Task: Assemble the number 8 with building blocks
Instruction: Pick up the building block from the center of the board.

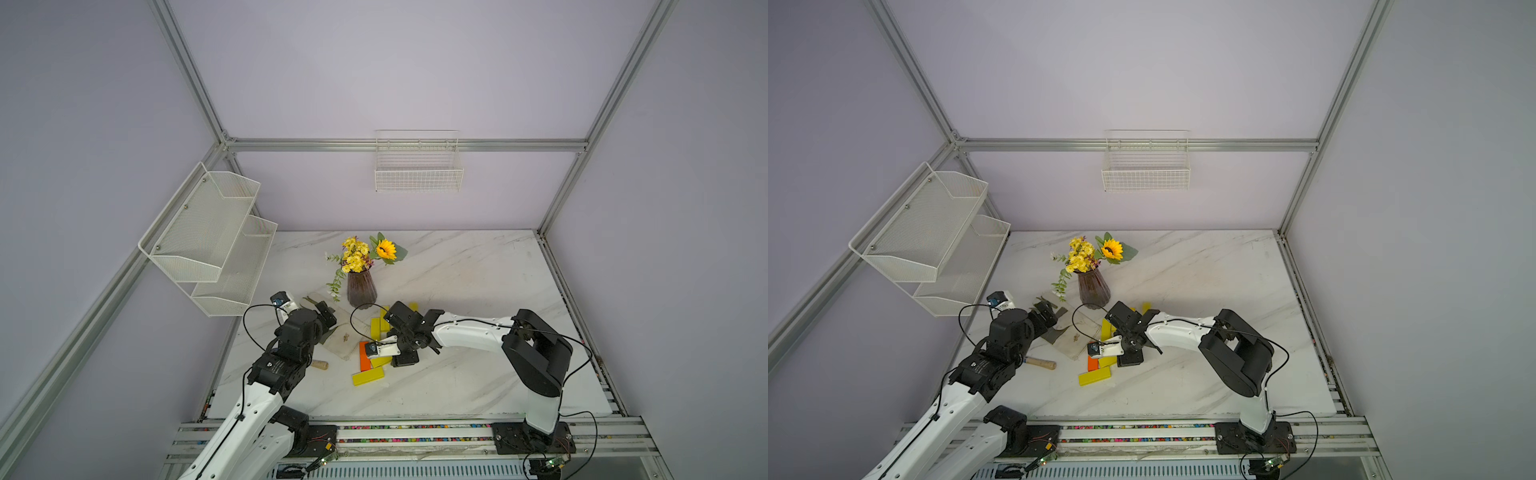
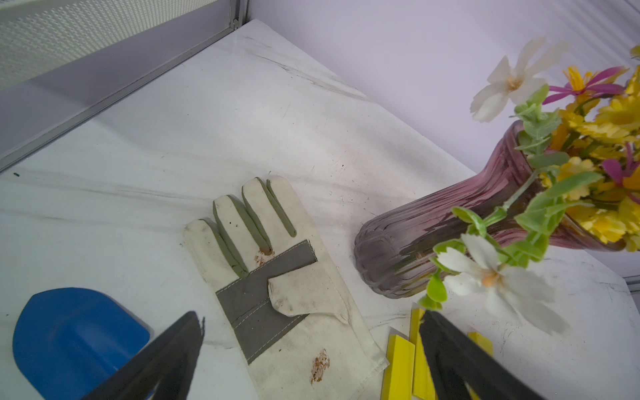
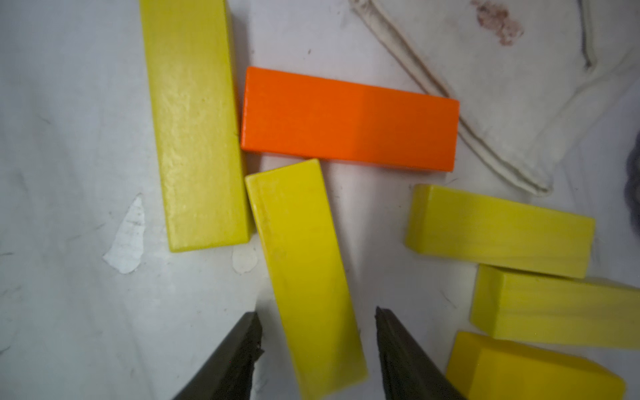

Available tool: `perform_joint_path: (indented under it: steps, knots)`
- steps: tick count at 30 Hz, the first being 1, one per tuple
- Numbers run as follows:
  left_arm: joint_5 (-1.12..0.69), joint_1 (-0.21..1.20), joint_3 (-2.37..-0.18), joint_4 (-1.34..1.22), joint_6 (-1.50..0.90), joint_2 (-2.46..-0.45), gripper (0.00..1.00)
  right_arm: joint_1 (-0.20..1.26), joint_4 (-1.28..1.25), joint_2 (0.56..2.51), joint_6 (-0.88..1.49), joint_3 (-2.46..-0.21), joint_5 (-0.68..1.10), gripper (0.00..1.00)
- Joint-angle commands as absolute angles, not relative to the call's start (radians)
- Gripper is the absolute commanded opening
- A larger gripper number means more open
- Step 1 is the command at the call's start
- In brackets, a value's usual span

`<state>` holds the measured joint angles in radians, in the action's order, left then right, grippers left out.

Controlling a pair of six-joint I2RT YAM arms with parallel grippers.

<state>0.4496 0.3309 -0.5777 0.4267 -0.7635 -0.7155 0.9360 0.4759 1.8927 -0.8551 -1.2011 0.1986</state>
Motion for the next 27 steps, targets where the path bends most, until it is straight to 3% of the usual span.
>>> perform_joint_path:
  steps: [1, 10, 13, 15, 17, 27]
  knots:
    - [0.463, 0.337, -0.585, 0.388, -0.748, -0.707, 1.00, 0.940, 0.512, 1.905, -0.871, -1.203, 0.217, 0.59]
    - [0.457, 0.337, -0.585, 0.385, -0.749, -0.713, 1.00, 0.945, 0.485, 1.973, -0.882, -1.236, 0.233, 0.57]
    - [0.459, 0.337, -0.584, 0.385, -0.750, -0.712, 1.00, 0.945, 0.517, 1.997, -0.888, -1.255, 0.236, 0.44]
    - [0.461, 0.337, -0.585, 0.385, -0.751, -0.712, 1.00, 0.945, 0.580, 2.016, -0.913, -1.282, 0.256, 0.26]
    - [0.461, 0.337, -0.585, 0.385, -0.750, -0.710, 1.00, 0.945, 0.609, 2.018, -0.921, -1.287, 0.251, 0.20]
    - [0.463, 0.337, -0.584, 0.384, -0.750, -0.711, 1.00, 0.925, 0.466, 1.780, -0.880, -1.169, 0.164, 0.19]
